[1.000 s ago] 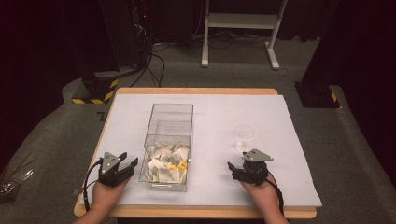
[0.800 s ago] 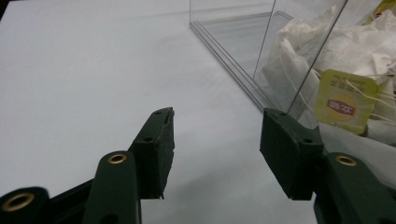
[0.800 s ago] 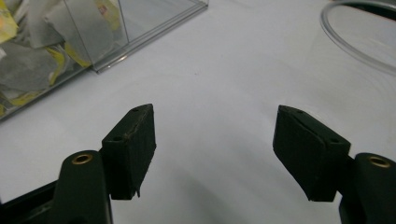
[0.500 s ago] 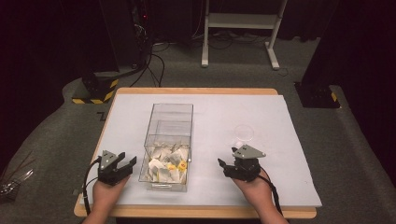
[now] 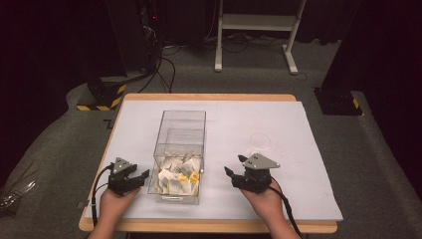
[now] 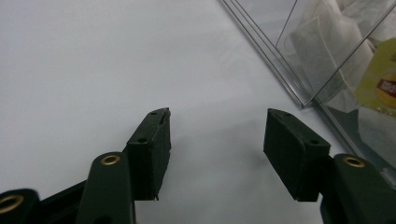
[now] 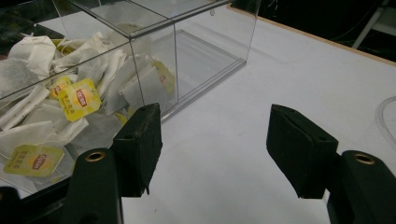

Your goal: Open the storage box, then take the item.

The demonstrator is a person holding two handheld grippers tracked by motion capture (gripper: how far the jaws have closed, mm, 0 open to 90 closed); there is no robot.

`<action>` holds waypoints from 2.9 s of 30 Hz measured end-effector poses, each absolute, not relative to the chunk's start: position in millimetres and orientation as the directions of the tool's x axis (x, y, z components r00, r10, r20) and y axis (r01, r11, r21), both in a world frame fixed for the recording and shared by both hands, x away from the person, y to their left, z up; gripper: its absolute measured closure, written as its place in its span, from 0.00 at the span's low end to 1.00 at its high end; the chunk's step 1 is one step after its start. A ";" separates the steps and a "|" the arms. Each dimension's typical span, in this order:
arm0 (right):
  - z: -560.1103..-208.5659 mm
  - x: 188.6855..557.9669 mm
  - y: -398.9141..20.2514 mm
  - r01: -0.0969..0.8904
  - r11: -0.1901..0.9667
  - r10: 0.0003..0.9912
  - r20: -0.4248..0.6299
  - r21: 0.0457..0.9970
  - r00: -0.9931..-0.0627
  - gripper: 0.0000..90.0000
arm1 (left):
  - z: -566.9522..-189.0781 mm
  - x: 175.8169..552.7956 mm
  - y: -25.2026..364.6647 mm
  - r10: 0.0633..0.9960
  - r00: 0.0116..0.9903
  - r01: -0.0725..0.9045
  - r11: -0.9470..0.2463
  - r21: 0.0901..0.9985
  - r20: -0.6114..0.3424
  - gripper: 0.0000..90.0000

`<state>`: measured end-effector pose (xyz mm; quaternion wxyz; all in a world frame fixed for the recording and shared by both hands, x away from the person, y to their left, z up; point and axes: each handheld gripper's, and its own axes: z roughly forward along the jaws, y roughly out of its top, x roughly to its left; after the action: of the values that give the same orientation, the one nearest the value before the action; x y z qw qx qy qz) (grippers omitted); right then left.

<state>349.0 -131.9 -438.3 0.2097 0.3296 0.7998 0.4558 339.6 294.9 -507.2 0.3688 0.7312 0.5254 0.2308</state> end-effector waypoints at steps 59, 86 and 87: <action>-421.8 322.8 37.2 0.302 0.591 0.466 -0.011 0.748 -0.885 0.48 | -506.8 336.3 287.4 0.927 0.376 0.574 -0.240 0.783 0.008 0.44; -423.2 322.8 14.5 0.312 0.604 0.489 -0.032 0.733 -0.872 0.82 | -506.7 335.6 287.6 0.928 0.373 0.569 -0.236 0.788 0.009 0.44; -423.2 322.4 13.8 0.315 0.603 0.488 -0.026 0.733 -0.872 0.84 | -506.7 335.6 287.6 0.928 0.373 0.569 -0.236 0.788 0.009 0.44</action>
<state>322.4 13.8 -423.2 0.1124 0.2261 0.8881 0.3842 335.6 287.6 -506.7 0.3608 0.7458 0.5016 0.2490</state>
